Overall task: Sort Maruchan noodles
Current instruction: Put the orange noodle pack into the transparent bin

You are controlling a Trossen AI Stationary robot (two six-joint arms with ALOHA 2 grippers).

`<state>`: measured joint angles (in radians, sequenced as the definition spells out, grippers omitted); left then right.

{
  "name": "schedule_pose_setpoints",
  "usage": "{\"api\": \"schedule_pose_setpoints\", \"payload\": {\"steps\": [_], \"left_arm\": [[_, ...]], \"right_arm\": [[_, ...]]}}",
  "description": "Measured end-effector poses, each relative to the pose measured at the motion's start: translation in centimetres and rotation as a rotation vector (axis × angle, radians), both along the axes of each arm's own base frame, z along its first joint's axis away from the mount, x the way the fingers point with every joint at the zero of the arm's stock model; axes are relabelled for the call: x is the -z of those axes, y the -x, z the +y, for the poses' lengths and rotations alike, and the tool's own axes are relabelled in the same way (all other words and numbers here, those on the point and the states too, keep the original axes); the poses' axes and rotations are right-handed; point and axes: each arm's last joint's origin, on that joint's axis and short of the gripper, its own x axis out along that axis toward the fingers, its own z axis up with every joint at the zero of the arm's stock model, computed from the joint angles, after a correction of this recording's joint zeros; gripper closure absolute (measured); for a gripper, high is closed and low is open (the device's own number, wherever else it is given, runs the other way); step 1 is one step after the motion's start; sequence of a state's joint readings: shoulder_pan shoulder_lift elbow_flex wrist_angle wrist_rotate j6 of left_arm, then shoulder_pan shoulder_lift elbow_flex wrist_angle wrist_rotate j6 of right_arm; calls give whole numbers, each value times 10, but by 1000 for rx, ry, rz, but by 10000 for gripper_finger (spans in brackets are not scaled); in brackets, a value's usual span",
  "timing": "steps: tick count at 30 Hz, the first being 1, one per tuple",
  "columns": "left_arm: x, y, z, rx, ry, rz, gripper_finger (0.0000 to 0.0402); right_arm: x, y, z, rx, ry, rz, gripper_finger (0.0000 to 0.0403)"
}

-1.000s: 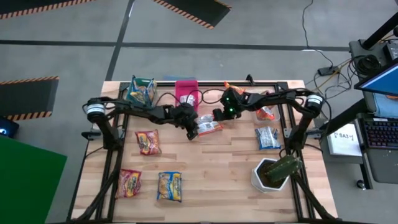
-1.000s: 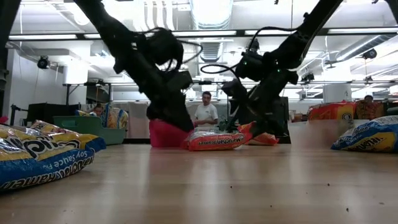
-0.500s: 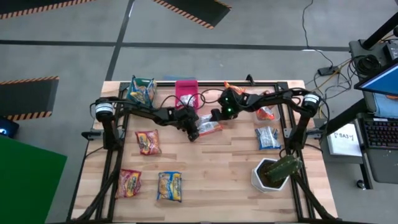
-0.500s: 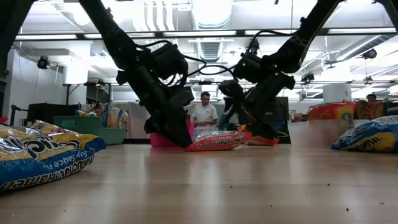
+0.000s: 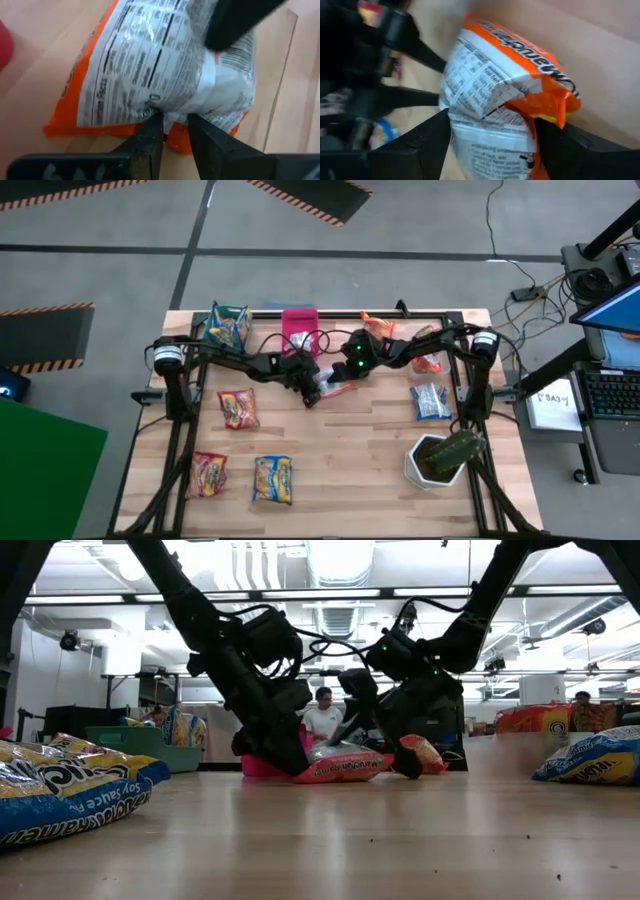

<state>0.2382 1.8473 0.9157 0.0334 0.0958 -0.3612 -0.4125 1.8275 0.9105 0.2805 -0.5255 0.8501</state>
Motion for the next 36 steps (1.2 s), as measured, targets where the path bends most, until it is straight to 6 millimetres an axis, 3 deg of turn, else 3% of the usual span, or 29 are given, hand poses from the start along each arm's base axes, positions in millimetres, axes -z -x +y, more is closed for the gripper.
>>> {"api": "schedule_pose_setpoints", "payload": {"steps": [8, 18, 25, 36], "left_arm": [[0, 0, 0, -32, 29, -5, 326], [-14, 4, -1, -33, 29, -10, 326], [-46, 15, -4, -8, -10, -47, 326], [-109, 29, -3, -42, -195, -200, 326]], "right_arm": [[-8, -4, 1, -25, -11, -82, 220], [-15, -1, -2, -50, -32, -100, 383], [-40, 15, -8, -22, -33, -63, 389], [-121, 72, -25, 145, 76, -116, 390]]}}
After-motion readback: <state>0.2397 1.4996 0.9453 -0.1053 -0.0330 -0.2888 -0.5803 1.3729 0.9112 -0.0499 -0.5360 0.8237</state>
